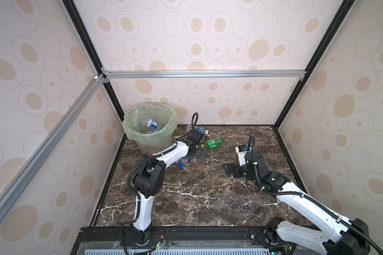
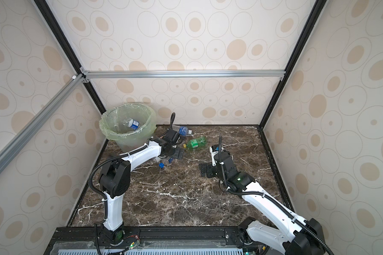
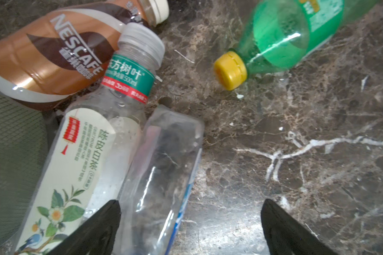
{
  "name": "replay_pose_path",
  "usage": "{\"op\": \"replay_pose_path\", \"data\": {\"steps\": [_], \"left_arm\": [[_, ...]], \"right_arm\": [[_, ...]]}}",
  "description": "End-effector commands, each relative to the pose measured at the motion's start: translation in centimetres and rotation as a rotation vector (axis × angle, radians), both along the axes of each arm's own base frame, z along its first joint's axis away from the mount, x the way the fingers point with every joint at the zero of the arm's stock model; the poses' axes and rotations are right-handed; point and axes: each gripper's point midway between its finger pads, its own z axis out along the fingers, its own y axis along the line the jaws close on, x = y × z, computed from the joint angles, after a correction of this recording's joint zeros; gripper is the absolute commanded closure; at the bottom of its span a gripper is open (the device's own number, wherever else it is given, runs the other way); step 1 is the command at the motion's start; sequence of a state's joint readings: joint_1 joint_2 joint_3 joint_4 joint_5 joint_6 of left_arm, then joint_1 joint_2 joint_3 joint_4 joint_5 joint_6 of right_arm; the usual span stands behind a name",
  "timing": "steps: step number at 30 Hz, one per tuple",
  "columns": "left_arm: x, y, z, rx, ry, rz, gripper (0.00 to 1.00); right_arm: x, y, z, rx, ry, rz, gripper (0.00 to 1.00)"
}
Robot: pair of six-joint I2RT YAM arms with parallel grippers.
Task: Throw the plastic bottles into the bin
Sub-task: 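Lower the left gripper onto the clear blue-striped bottle while the right gripper withdraws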
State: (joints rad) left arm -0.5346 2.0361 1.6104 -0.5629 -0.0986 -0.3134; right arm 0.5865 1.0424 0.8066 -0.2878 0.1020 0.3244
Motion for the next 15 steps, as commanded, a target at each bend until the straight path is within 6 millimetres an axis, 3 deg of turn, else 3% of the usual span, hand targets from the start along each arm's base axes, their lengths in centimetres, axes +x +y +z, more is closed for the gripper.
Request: {"op": "replay_pose_path", "data": {"steps": [1,15], "left_arm": [[1.0,0.6,-0.1,0.016,0.005,-0.005,0.01],[0.6,0.2,-2.3,-0.006,0.055,-0.024,0.06]], "right_arm": [[-0.3,-0.4,-0.1,0.000,0.001,0.001,0.00],[-0.1,-0.6,-0.2,-0.011,0.003,-0.002,0.00]]}}
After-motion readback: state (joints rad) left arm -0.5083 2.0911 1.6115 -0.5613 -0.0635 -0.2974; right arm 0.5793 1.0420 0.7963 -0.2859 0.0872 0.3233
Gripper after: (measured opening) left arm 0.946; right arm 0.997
